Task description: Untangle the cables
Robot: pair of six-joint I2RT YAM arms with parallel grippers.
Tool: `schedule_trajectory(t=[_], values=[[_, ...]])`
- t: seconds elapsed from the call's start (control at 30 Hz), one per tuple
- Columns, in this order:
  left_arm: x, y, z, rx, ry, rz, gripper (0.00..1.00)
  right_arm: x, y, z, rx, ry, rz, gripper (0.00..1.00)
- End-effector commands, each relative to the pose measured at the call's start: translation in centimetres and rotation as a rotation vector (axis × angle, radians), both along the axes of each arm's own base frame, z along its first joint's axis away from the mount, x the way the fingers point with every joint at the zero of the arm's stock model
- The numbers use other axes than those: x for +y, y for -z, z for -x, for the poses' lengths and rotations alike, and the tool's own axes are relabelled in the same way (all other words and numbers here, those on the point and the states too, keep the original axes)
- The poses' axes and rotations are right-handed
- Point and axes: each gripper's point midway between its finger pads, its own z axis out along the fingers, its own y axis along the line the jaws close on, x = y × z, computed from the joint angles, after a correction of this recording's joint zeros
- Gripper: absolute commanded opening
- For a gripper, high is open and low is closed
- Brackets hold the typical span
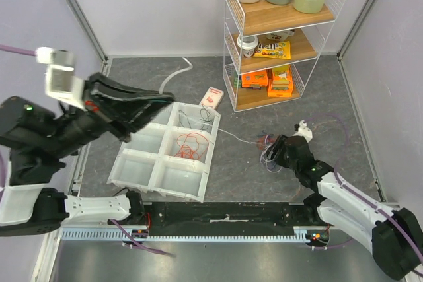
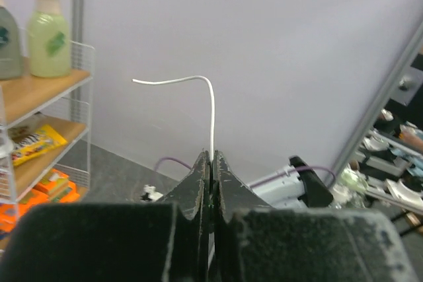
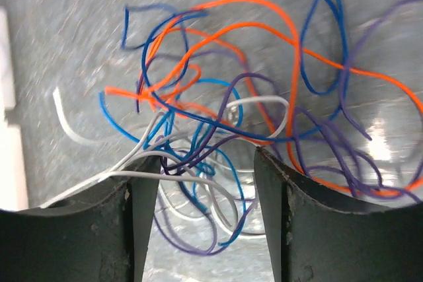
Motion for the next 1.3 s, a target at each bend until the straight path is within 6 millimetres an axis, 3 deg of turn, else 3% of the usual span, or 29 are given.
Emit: schedule_trajectory(t=[0.0, 0.13, 0.47, 0.57, 0.67, 0.8, 0.93, 1.1, 1.27], values=[[3.7, -1.2, -1.4, -0.03, -0.154, 0.013, 0.02, -5.4, 0.5, -0.4, 0.012, 0.195, 0.109, 0.73], [5.9, -1.9, -1.7, -0.029, -0.214, 0.039, 0.02, -8.1, 1.0, -0.6, 0.063, 0.266, 0.164, 0.87], [8.7, -1.9, -1.6, -0.007, -0.261, 0.058, 0.02, -10.6, 1.3, -1.4, 0.12, 0.327, 0.216, 0.98], [8.4, -1.0, -1.8, 0.02, -0.26, 0.058, 0.02, -9.7, 0.5, -2.2, 0.088, 0.238, 0.214, 0.98], [5.8, 0.8, -2.1, 0.04, -0.223, -0.003, 0.02, -7.5, -0.3, -2.7, 0.025, 0.105, 0.157, 0.98], [3.9, 0.7, -2.1, 0.018, -0.193, -0.038, 0.02, -6.3, -0.6, -2.7, -0.005, 0.031, 0.119, 0.98], [4.3, -0.1, -2.6, 0.009, -0.227, -0.039, 0.02, -5.8, -0.3, -2.6, 0.005, 0.001, 0.108, 0.97], [3.8, 1.7, -3.3, 0.044, -0.248, -0.077, 0.02, -5.7, -0.5, -2.7, -0.006, 0.002, 0.106, 0.97], [4.9, 3.5, -3.9, 0.083, -0.3, -0.087, 0.02, -5.7, -0.5, -2.7, -0.009, 0.001, 0.107, 0.97]])
